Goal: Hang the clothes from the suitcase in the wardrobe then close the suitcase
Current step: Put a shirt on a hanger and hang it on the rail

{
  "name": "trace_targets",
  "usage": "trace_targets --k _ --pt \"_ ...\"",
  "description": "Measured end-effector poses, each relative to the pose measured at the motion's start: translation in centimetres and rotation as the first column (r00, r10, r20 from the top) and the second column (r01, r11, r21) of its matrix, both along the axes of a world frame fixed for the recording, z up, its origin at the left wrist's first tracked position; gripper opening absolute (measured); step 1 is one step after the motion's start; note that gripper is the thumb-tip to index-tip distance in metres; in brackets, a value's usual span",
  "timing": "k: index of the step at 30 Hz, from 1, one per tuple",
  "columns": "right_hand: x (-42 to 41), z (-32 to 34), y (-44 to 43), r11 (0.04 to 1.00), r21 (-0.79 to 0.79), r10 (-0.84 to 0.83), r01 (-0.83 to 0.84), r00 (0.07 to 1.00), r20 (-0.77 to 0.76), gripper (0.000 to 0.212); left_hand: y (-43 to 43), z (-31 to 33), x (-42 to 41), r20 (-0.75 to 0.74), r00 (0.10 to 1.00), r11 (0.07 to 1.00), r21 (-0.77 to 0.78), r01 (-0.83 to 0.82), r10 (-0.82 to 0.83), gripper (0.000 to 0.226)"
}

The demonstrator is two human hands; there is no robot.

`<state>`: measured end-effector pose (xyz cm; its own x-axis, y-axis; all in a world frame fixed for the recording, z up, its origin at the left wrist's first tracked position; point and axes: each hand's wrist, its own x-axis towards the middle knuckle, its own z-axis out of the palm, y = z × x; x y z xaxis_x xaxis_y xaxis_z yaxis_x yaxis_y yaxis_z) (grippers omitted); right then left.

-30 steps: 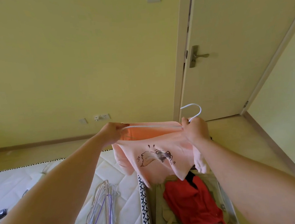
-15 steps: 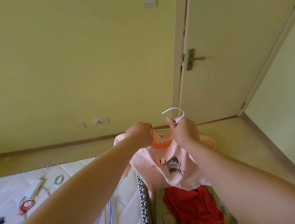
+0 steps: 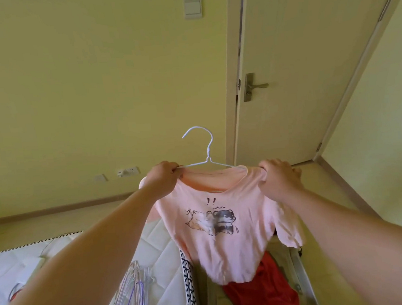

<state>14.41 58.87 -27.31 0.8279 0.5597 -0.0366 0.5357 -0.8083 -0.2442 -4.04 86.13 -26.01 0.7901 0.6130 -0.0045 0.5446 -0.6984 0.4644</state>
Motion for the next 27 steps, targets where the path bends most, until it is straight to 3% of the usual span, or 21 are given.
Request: trace_targets --k 3,8,13,19,25,27 --pt "-0.8 0.2 1.3 0.993 0.106 0.068 -0.058 0.993 -0.096 0.028 -0.7 0.0 0.8 -0.003 1.000 1.000 0.009 0.026 -0.026 0.027" --pt "-1.9 0.2 3.6 0.970 0.178 0.186 -0.164 0.976 -0.111 0.029 -1.4 0.2 1.7 0.043 0.999 0.999 0.024 0.030 -0.031 0.013" --pt "-2.3 0.6 4.7 0.948 0.246 0.201 -0.203 0.979 0.032 0.026 -1.1 0.4 1.9 0.012 1.000 1.000 0.007 0.027 -0.028 0.018" --pt "-3.3 0.6 6.2 0.955 0.195 0.212 -0.222 0.975 0.071 0.027 -0.7 0.9 1.5 -0.108 0.994 0.996 0.074 0.039 -0.031 0.049" --pt "-3.2 1.3 6.6 0.982 0.117 0.128 -0.146 0.981 0.147 0.024 0.6 0.2 0.8 -0.123 0.985 0.991 0.080 -0.111 0.120 0.044" --pt "-3.1 1.3 6.7 0.981 0.135 0.123 -0.140 0.984 0.126 0.024 0.3 0.1 1.0 -0.132 0.986 0.994 0.047 -0.096 0.102 0.043"
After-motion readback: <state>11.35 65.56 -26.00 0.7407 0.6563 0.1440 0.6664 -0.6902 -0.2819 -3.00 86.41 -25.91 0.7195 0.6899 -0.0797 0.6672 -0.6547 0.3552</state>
